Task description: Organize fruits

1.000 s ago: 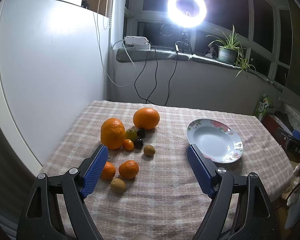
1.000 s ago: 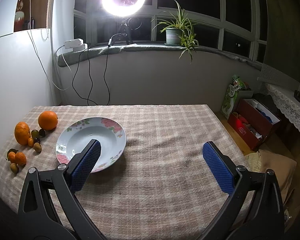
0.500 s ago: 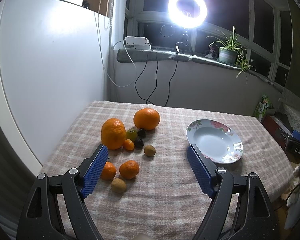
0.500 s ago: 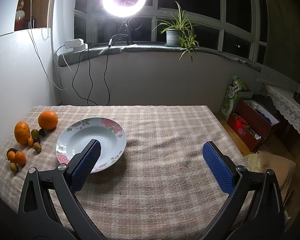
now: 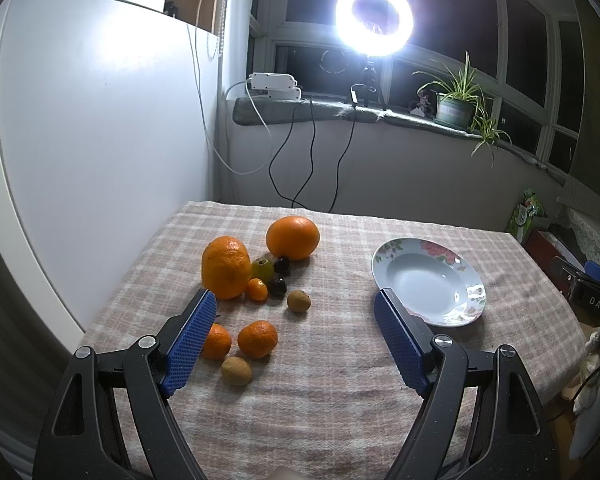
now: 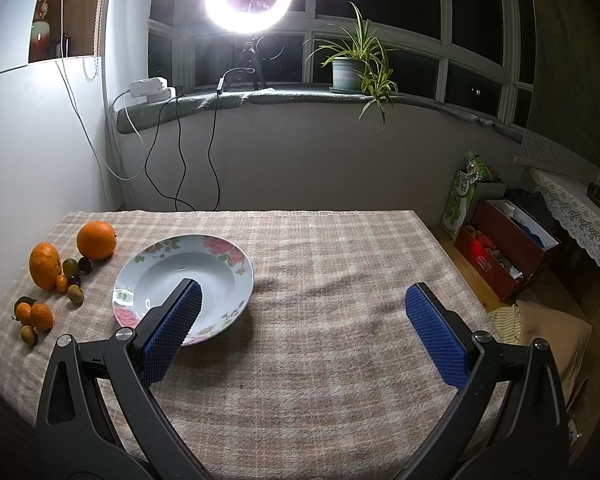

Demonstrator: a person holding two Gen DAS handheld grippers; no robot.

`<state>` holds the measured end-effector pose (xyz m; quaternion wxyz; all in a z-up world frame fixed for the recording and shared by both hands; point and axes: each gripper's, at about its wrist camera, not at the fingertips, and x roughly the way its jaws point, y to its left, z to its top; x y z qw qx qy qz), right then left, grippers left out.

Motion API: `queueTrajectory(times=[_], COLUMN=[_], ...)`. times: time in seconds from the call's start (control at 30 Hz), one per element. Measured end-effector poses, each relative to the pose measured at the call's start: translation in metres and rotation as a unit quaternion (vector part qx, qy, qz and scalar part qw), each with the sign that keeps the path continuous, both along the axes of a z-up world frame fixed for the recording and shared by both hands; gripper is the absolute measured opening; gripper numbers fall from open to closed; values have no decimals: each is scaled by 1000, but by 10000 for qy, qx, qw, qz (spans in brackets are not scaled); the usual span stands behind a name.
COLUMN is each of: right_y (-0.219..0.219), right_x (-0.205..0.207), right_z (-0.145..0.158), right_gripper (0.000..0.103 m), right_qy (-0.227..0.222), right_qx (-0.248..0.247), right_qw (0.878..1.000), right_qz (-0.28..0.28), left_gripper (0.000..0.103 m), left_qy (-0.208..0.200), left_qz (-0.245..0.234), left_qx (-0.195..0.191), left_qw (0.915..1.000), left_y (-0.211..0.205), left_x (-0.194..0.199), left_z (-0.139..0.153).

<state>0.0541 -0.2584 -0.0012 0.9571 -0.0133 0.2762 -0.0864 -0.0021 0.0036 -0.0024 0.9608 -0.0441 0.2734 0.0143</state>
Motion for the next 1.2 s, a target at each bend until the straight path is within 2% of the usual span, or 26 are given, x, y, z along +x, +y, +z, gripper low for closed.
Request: queueTrajectory(times=[1.2], right_y=[2], right_x=[1], right_z=[-2], right_gripper=[103], right_qy=[26], right_qx=[7], right_qw=[10000], right_qz=[42], left_gripper=[82], left_qy=[30], left_qz=[40], left_qx=[-22], left_qw=[10000], left_y=[2], left_x=[-1], left_z=[-3])
